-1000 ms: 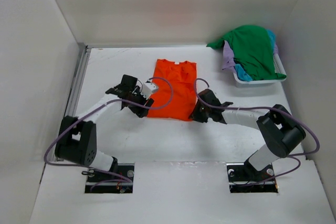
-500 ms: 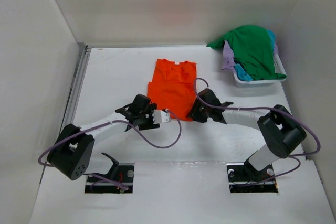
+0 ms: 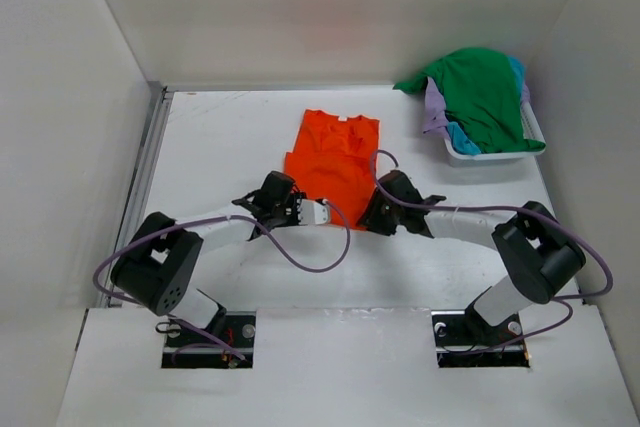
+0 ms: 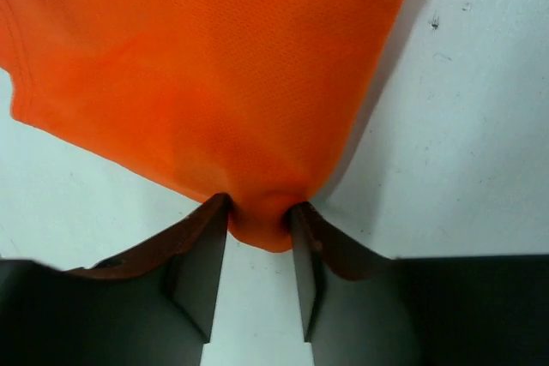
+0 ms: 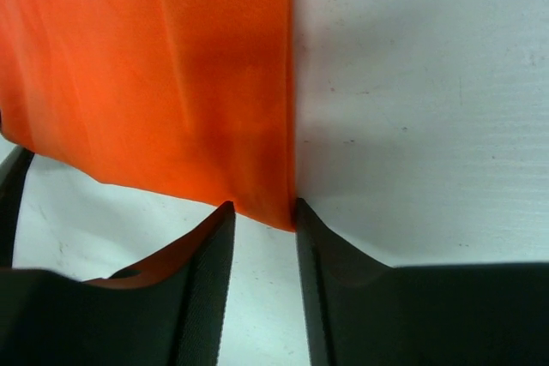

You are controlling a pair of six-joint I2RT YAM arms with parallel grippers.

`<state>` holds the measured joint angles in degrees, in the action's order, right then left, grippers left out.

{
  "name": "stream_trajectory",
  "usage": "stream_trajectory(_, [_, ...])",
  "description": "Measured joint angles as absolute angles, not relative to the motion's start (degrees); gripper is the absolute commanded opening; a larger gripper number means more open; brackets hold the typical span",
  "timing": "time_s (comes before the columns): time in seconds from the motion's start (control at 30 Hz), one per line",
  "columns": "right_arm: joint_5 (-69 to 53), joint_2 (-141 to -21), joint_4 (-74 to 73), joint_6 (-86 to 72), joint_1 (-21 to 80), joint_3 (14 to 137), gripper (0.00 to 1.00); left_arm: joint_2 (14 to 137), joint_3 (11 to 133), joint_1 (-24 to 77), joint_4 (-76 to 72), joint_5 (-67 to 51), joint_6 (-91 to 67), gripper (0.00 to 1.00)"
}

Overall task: Fold and stack the t-shirts
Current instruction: Grab one side of the 2/3 rectangular tshirt with both arms

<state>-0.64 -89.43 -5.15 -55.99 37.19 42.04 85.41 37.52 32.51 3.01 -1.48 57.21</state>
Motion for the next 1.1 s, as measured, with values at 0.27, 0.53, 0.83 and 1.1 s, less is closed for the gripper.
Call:
stream_trajectory(0.27, [-3.90, -90.80, -4.82, -55.88, 37.12, 41.74, 0.01, 86.13, 37.50, 33.10, 4.27, -1.23, 57.14, 0.03])
stream_trajectory(0.53, [-4.84, -89.38, -6.11, -55.79, 37.12, 40.82, 0.00, 81.56, 37.47, 33.47, 12.14, -1.80, 54.61, 0.00])
stream_trajectory(0.83, [-4.93, -73.32, -16.97, -57.28, 44.93, 35.77, 0.00, 63.16, 37.50, 38.52, 32.10, -3.64, 49.08, 0.00])
stream_trajectory(1.1, [-2.31, -53.08, -31.81, -67.18, 61.25, 36.38, 0.00, 48.14, 45.89, 49.65, 61.30, -7.38, 42.06, 0.03])
